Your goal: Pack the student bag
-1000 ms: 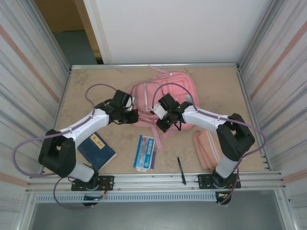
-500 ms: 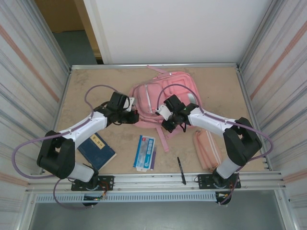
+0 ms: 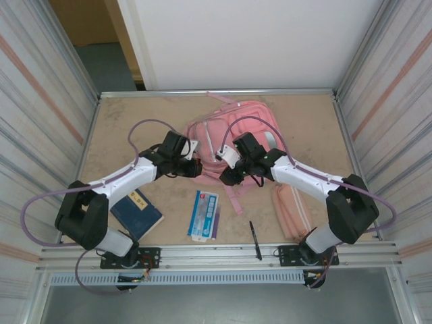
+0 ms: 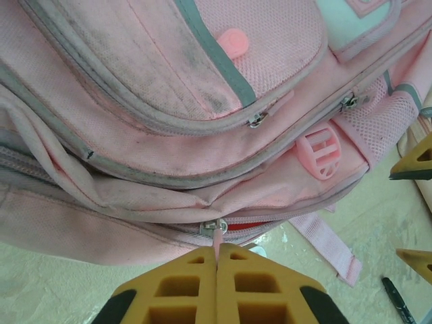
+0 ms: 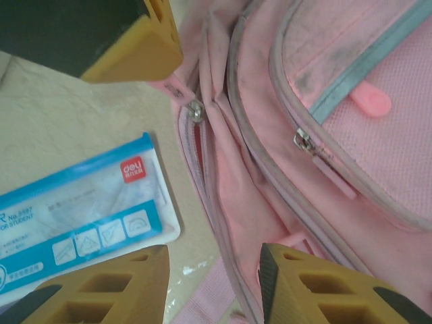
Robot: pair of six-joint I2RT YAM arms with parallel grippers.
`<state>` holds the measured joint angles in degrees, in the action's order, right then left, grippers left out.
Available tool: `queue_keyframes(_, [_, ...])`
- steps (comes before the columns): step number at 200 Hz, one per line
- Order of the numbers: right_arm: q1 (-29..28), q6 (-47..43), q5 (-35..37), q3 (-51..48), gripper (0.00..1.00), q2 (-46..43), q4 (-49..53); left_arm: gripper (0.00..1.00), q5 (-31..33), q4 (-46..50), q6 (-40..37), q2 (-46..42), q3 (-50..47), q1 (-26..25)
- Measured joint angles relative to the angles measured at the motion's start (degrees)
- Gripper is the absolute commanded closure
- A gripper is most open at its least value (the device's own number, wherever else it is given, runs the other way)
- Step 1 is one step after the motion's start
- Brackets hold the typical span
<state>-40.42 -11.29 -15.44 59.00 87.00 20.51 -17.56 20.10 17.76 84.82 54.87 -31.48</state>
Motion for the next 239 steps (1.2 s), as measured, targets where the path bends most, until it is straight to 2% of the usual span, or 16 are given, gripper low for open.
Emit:
queue_keyframes(11, [0.0, 0.2, -0.3, 0.2, 0.61, 0.4, -1.0, 0.87, 0.2, 0.2, 0.0, 0.3, 0.0, 0.0])
queue_keyframes(25, [0.2, 0.3, -1.1, 0.2, 0.61, 0.6, -1.8, 0.78, -0.1, 0.1, 0.0, 0.7, 0.0, 0.0])
queue_keyframes(103, [2.3, 0.7, -4.1, -2.1, 0.61, 0.1, -3.6, 0.55, -1.0, -0.7, 0.2, 3.1, -0.3, 0.0])
queue_keyframes(150, [2.6, 0.7, -4.4, -3.2, 0.61, -0.9, -3.5, 0.52, -0.4, -1.0, 0.6, 3.6, -1.3, -0.2])
queue_keyframes(179, [3.0, 0.7, -4.4, -3.5, 0.61, -1.4, -3.5, 0.52, 1.2, -1.3, 1.7, 4.5, -1.8, -3.0])
queue_keyframes(199, [3.0, 0.7, -4.4, -3.9, 0.62, -1.7, -3.6, 0.53, 2.7, -2.2, 3.1, 6.0, -1.8, -4.6])
queue_keyframes(239, [3.0, 0.7, -5.3, -4.1, 0.62, -2.0, -3.5, 0.62, 7.1, -2.5, 5.7, 7.3, -1.7, -4.7])
